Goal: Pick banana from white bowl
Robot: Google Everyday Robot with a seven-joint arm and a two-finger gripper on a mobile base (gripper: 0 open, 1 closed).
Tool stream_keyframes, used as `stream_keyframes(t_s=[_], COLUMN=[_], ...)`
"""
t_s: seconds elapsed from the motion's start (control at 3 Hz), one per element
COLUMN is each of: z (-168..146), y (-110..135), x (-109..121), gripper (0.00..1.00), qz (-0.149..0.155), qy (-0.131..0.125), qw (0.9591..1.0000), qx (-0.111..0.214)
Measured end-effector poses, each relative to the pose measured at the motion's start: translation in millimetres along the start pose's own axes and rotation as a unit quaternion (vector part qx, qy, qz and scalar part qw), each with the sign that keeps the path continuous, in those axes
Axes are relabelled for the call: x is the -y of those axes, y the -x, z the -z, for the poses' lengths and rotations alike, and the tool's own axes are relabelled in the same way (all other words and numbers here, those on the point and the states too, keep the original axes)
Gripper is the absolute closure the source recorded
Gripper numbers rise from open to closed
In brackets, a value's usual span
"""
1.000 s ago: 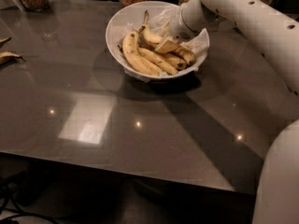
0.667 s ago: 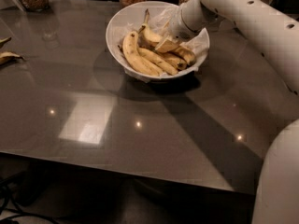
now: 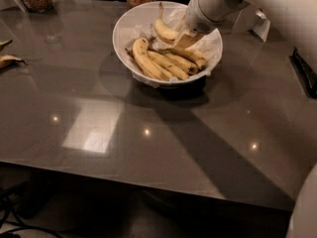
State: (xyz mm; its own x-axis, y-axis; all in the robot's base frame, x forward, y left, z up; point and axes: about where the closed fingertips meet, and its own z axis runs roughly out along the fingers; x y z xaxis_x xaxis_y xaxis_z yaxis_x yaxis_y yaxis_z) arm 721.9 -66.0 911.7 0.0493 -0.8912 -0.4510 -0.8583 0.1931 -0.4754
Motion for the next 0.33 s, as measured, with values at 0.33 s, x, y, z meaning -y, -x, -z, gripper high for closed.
stream_keyframes(t_s=[0.33], z=[29.6], y=[-7.1], x=[-7.6], gripper=[1.00], qz=[-0.013], qy=[0.013], qw=[0.9998], qx=[-0.005])
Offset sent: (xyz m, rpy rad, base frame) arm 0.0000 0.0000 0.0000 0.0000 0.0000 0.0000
